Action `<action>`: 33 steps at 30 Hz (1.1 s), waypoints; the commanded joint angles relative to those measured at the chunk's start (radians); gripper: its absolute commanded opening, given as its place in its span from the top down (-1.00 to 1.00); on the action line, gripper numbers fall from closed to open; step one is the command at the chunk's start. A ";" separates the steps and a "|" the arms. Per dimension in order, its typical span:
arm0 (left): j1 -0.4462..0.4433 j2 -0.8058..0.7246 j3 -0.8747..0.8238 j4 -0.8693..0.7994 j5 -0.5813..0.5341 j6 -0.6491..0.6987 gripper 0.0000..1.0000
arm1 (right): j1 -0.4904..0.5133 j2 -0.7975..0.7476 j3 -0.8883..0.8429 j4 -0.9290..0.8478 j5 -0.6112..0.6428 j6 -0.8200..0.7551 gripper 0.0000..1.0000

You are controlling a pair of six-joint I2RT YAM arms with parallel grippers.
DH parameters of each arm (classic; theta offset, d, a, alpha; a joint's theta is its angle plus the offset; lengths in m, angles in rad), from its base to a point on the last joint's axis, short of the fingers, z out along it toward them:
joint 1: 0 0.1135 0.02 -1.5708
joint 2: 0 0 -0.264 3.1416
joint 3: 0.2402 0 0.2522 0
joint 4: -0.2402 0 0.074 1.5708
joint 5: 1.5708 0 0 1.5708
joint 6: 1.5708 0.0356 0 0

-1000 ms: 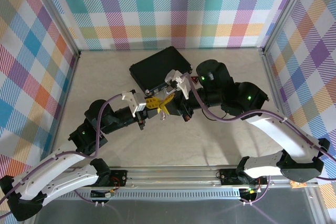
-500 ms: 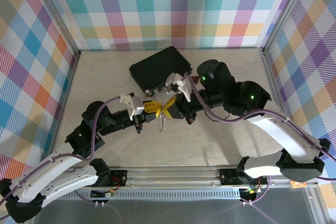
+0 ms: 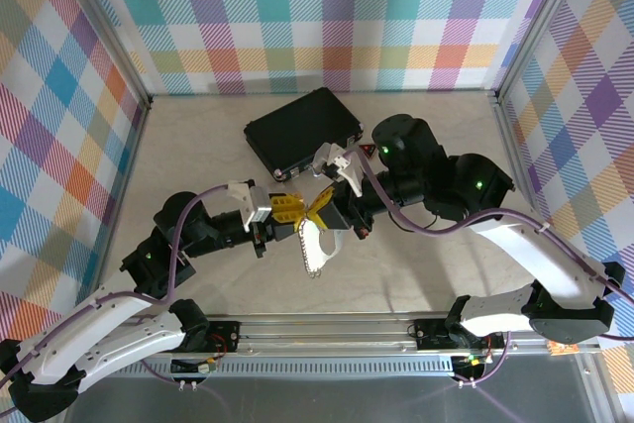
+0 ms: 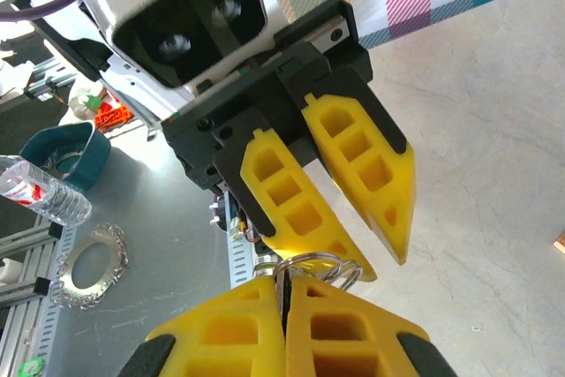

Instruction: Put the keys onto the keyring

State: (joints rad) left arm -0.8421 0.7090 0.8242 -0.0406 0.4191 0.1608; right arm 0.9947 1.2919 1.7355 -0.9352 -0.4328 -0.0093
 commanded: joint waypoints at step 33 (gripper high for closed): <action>-0.006 0.039 0.195 -0.170 0.149 0.055 0.26 | 0.020 0.009 0.099 -0.071 -0.123 -0.077 1.00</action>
State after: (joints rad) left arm -0.8421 0.7456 0.9806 -0.2062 0.5289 0.2024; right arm 1.0042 1.2953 1.7931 -0.9783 -0.5163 -0.0505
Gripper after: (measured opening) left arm 0.367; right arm 0.047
